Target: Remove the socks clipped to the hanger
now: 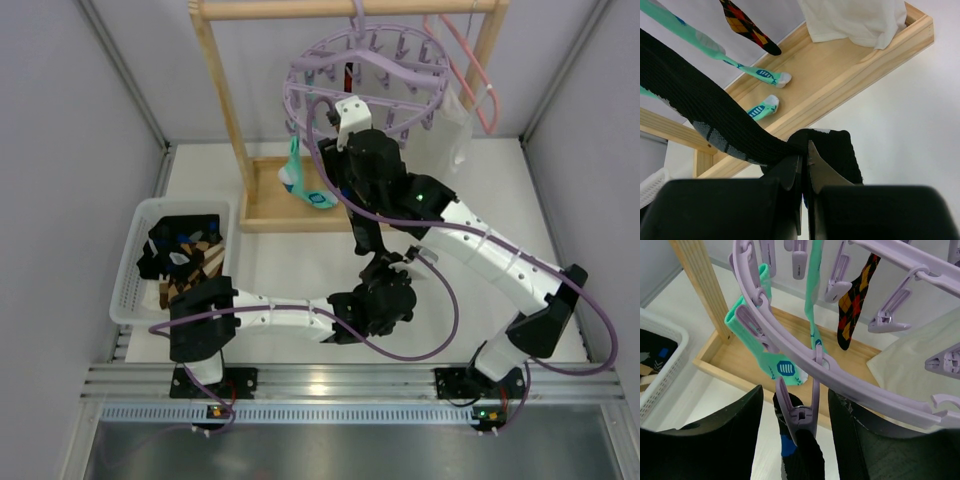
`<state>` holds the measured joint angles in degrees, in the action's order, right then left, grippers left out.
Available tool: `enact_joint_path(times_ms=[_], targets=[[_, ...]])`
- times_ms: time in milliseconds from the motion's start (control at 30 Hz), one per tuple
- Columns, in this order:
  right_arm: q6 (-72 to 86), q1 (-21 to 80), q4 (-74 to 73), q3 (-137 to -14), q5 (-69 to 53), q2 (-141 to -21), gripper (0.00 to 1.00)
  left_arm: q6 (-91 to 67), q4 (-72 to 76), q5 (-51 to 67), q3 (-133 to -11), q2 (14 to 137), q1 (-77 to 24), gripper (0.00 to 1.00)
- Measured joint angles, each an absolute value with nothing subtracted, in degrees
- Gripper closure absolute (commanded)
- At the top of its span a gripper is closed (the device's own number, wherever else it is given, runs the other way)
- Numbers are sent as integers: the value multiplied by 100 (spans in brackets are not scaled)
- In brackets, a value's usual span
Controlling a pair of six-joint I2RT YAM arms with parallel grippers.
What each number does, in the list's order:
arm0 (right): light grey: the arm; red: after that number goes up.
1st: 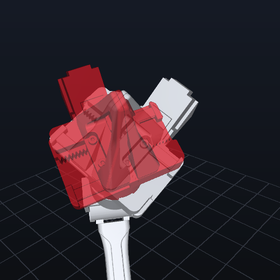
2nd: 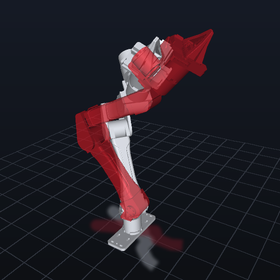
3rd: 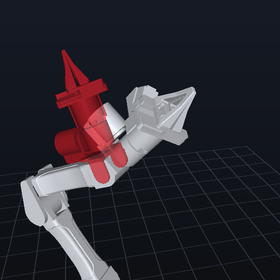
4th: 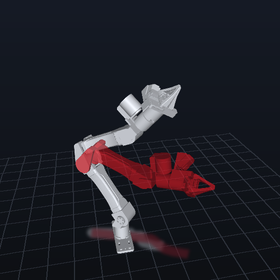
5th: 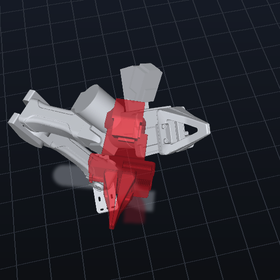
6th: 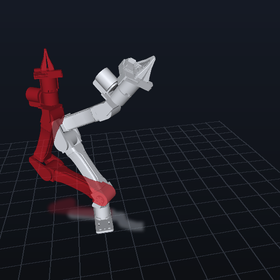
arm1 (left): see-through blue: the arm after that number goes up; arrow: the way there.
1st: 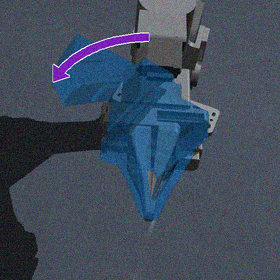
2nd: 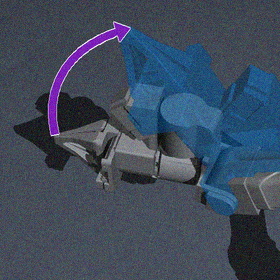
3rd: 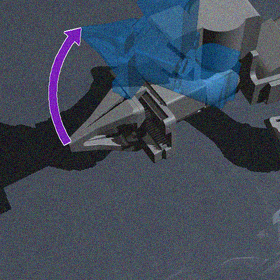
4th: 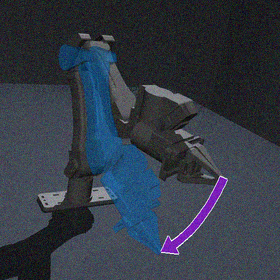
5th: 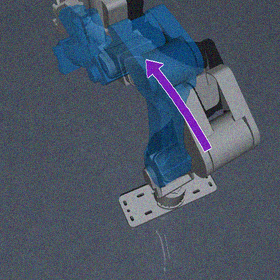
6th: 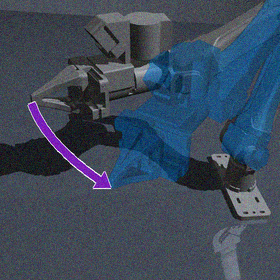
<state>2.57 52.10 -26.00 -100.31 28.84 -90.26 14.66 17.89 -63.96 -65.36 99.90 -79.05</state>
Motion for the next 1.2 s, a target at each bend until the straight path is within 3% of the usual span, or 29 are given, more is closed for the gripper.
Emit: enact_joint_path(times_ms=[233, 333, 467, 633, 1200], targets=[[211, 5212, -2626, -10182, 3022, -9168, 51, 1466, 1789, -6388, -6536, 9988, -7905, 100], [178, 5212, -2609, -10298, 3122, -9271, 60, 1466, 1789, -6388, -6536, 9988, -7905, 100], [145, 5212, -2587, -10320, 3264, -9321, 80, 1461, 1791, -6388, -6536, 9985, -7905, 100], [150, 5212, -2545, -10322, 3343, -9325, 92, 1315, 1793, -6348, -6475, 9909, -7905, 100], [410, 5210, -2073, -9878, 3334, -8908, 96, -36, 1483, -5887, -4954, 8829, -7555, 100]])
